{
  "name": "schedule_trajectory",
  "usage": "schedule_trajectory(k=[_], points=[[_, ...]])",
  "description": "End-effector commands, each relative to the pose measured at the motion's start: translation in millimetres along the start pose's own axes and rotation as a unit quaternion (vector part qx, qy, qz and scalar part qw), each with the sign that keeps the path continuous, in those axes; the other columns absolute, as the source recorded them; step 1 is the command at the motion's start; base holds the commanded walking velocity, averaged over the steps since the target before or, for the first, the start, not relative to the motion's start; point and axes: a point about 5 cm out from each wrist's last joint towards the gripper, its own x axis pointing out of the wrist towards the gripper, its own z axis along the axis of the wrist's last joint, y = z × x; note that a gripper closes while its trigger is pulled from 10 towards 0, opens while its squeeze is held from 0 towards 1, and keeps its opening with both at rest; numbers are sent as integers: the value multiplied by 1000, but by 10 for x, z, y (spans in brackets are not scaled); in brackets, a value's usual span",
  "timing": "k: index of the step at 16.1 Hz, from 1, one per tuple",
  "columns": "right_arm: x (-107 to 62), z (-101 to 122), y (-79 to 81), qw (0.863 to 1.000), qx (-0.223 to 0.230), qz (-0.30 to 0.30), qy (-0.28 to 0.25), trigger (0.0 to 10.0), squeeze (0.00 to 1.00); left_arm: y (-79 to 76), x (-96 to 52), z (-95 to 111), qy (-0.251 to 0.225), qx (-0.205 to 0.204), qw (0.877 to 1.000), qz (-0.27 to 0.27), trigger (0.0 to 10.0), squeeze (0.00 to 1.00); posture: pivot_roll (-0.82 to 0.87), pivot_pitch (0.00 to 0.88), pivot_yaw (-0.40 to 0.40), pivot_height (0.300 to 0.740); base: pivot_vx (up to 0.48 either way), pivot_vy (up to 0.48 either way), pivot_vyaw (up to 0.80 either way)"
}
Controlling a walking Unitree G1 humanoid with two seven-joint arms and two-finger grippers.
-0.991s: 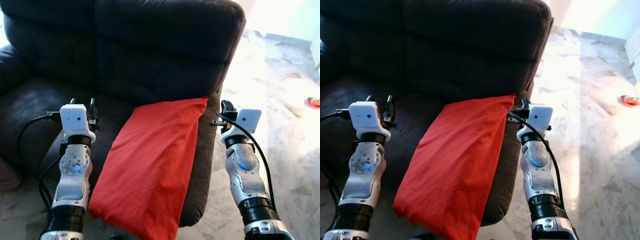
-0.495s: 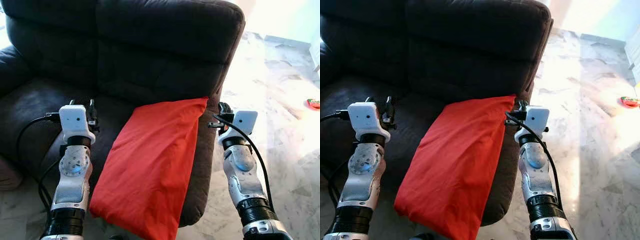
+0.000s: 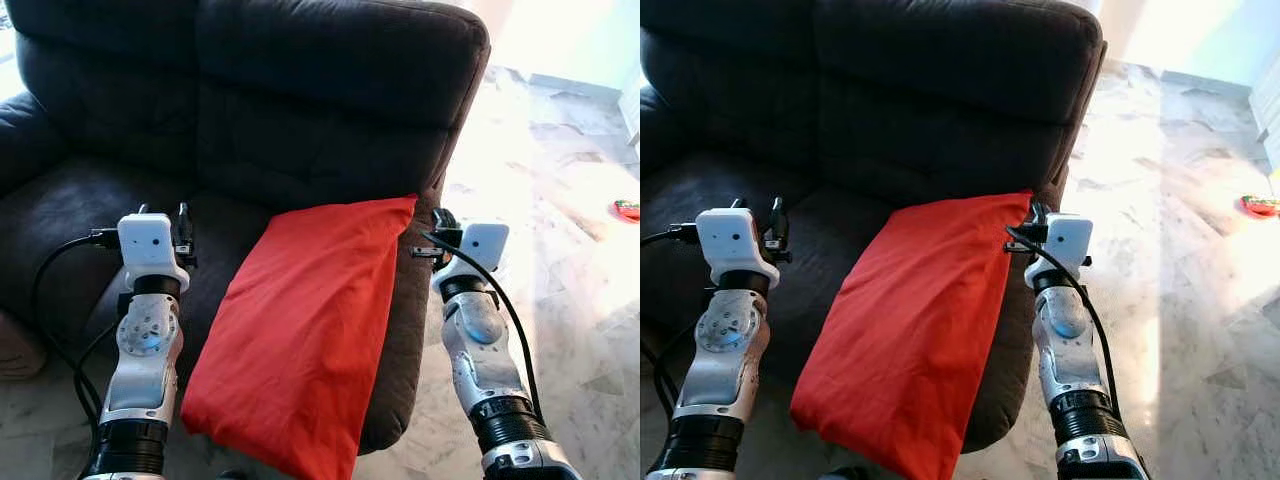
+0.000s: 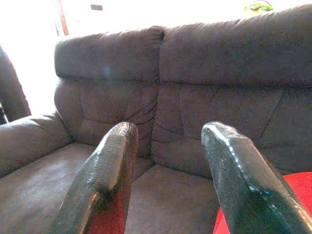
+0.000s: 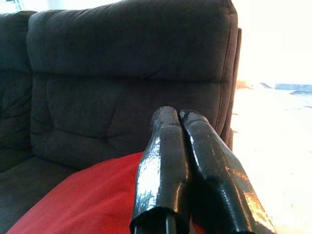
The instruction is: Move the pillow to the sofa from floor
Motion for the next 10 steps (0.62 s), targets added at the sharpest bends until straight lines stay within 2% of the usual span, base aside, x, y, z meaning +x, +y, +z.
schedule_trajectory(k=[1, 3, 10], points=[[9, -7, 2, 1000, -5, 0, 1, 10000, 0, -1, -26, 2, 5, -7, 1000, -2, 10000, 0, 128, 87, -67, 730, 0, 0, 0], [18, 0, 24, 1000, -12, 6, -1, 10000, 0, -2, -29, 5, 6, -9, 1000, -2, 10000, 0, 128, 88, -68, 730, 0, 0, 0], [31, -12, 10, 1000, -12, 1, 6, 10000, 0, 19, -52, 6, 11, -10, 1000, 2, 10000, 0, 133, 117, -74, 730, 0, 317, 0]])
